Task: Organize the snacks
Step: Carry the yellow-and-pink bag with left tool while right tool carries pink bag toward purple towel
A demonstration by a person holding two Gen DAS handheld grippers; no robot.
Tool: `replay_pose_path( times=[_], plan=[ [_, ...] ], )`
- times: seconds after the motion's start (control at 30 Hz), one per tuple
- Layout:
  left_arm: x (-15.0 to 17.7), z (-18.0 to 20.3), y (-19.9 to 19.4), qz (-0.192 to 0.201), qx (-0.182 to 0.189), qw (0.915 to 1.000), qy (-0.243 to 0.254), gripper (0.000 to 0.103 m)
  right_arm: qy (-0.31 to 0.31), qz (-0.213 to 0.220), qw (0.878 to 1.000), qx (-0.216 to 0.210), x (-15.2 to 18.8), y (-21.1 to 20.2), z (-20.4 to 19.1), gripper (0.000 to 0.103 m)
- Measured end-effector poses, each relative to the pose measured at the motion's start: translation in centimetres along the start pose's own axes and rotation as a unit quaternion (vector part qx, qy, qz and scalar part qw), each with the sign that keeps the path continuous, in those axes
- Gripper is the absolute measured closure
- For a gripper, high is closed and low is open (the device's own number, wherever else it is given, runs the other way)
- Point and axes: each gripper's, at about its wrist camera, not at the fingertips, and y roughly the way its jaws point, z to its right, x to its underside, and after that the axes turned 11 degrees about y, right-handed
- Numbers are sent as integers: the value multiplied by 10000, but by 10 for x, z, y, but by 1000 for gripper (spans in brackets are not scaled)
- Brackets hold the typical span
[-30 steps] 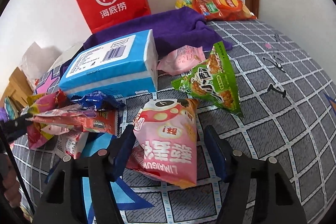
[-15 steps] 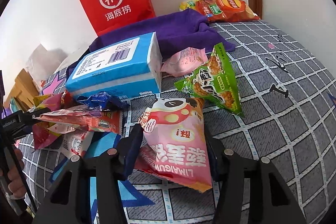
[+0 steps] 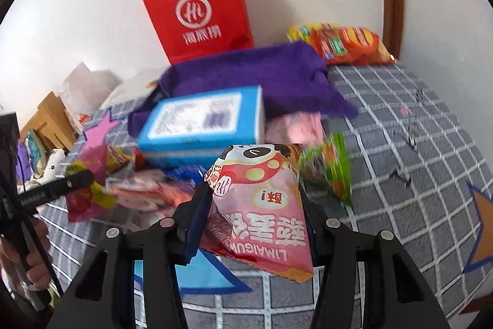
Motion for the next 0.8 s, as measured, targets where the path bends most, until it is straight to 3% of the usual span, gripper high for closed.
replay_pose_path(
  times=[0.37,0.8],
  plan=[
    [-47,-4,-30,314,-14,9995,36,24,-308,276,9990,155,-68,-5,-38,52],
    [-153,5,-36,836,-243,9953,414,24,-512,644,9957,-416,-166,2,-67,53]
  ],
)
